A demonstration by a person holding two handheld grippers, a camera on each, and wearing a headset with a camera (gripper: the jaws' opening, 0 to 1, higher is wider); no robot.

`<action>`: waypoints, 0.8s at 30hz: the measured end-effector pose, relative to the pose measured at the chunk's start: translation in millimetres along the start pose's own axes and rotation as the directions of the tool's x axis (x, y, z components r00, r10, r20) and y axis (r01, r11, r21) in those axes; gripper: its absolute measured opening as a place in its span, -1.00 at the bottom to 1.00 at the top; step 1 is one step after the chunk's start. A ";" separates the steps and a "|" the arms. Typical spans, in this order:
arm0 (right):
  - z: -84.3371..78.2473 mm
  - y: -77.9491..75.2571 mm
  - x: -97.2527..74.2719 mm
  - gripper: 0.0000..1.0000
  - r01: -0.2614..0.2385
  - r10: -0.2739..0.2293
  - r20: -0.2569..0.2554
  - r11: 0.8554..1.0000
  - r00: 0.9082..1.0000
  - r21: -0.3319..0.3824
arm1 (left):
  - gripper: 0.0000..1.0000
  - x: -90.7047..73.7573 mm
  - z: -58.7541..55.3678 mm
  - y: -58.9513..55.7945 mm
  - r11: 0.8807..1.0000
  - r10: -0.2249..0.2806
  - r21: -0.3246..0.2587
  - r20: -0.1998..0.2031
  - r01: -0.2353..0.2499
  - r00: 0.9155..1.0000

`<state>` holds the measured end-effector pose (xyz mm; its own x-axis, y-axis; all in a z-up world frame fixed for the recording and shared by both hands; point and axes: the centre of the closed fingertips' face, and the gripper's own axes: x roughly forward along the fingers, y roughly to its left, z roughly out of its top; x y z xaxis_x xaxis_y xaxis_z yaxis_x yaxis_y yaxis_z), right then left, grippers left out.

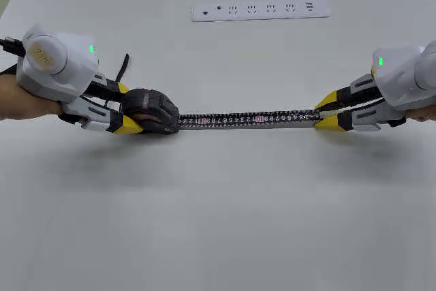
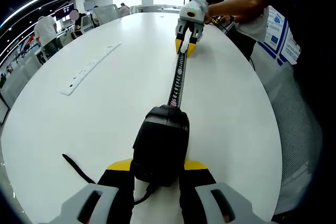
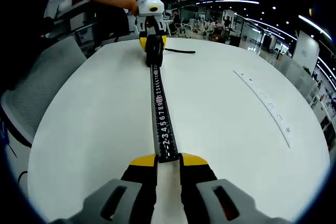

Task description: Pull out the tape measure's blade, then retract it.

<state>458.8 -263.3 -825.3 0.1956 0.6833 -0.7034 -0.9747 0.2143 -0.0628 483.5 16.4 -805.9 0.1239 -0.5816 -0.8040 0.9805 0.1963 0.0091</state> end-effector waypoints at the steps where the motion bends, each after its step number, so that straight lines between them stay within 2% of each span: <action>1: 0.3 -0.1 -0.9 -0.68 0.000 0.000 0.001 1.000 1.000 0.003 | -0.40 0.2 0.0 0.1 1.000 0.000 -0.002 0.000 0.000 1.000; 9: -0.3 -1.7 -10.1 -0.52 0.018 -0.018 -0.001 1.000 1.000 0.016 | -0.32 1.5 -3.5 3.2 0.999 0.026 0.023 -0.018 -0.025 1.000; 11: -0.4 -1.7 -13.0 -0.41 0.024 -0.024 0.001 0.999 1.000 0.026 | -0.29 -0.2 -2.9 1.9 1.000 0.023 0.018 -0.014 -0.023 1.000; 16: 0.0 -0.2 -18.1 -0.06 0.043 -0.043 -0.003 0.999 0.999 0.025 | 0.09 -6.3 -1.9 -1.8 0.999 0.021 0.024 -0.002 -0.021 1.000; 20: 3.6 2.7 -22.0 0.16 0.053 -0.053 0.007 0.998 0.999 0.030 | 0.21 -14.7 -0.2 -4.3 0.999 0.029 0.012 0.015 -0.029 0.999; 24: 7.0 4.7 -24.7 0.46 0.077 -0.077 0.016 0.996 0.997 0.039 | 0.41 -21.1 0.0 -6.9 0.999 0.039 0.011 0.027 -0.040 0.999</action>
<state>450.1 -274.3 -803.2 0.2720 0.6757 -0.6852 -0.9519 0.2931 -0.0889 474.1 27.3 -788.9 0.1663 -0.5945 -0.7867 0.9765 0.2103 0.0475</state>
